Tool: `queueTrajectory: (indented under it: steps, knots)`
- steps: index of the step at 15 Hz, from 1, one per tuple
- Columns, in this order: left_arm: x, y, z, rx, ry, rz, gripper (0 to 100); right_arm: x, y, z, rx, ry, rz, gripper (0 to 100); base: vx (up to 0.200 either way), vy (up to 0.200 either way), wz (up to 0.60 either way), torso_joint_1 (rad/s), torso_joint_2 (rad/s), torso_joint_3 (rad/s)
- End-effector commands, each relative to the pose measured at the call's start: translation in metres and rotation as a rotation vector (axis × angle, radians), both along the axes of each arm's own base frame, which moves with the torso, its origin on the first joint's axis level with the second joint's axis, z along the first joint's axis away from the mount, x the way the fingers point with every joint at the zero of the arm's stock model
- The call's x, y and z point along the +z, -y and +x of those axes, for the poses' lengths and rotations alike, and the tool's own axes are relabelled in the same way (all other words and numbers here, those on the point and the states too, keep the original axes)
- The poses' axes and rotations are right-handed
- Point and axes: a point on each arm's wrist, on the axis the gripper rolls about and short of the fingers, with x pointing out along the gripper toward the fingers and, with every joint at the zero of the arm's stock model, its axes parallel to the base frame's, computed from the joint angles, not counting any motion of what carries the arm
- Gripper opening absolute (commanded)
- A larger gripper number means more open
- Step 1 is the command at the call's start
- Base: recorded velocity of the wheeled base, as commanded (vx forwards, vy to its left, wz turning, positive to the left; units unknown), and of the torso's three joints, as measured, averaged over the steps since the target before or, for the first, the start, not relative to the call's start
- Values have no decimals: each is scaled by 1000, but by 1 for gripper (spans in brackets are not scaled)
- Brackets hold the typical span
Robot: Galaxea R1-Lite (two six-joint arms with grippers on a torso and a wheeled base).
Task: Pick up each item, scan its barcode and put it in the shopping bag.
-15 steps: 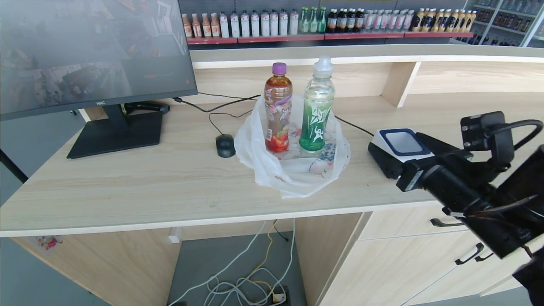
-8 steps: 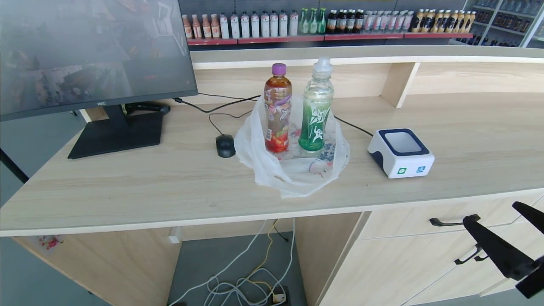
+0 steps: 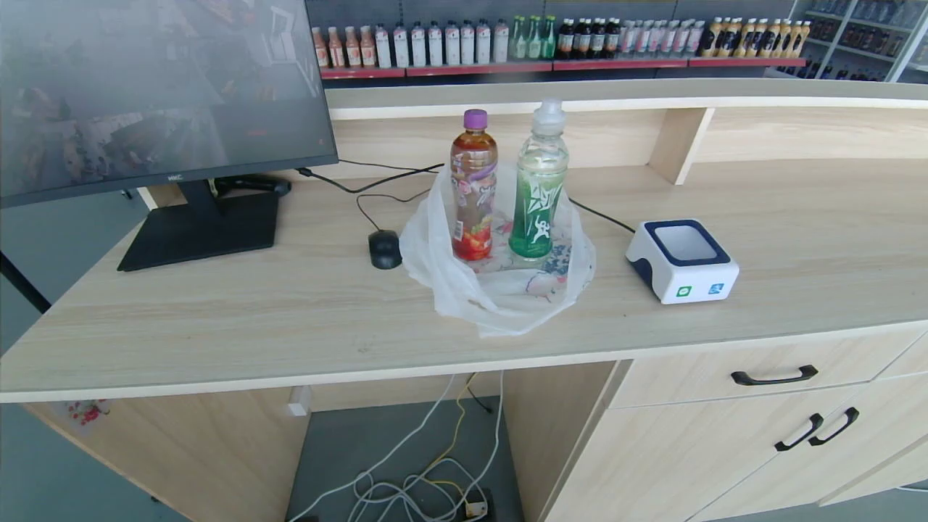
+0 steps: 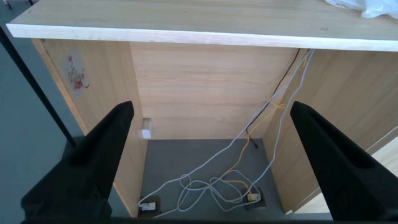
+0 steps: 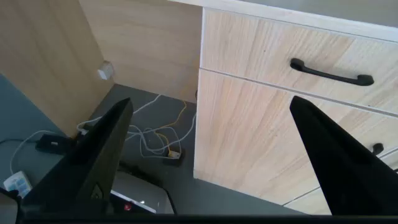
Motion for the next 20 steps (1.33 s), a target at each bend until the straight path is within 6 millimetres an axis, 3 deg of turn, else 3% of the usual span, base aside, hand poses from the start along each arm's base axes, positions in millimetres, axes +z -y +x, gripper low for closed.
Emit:
queueTrajectory:
  steps: [1, 5, 9, 20]
  knots:
    - [0, 0, 0, -1, 0, 1, 100, -11, 2, -10, -55, 34, 55, 100, 0, 0, 0, 0, 0, 0]
    - [0, 0, 0, 1, 0, 0, 100, -10, 1, -6, -85, -12, 35, 100, 0, 0, 0, 0, 0, 0]
    - [0, 0, 0, -2, 0, 3, 100, -11, -4, -11, -348, 53, 48, 100, 0, 0, 0, 0, 0, 0]
    - [0, 0, 0, -1, 0, 1, 100, -12, -5, -13, -306, 66, 85, 100, 0, 0, 0, 0, 0, 0]
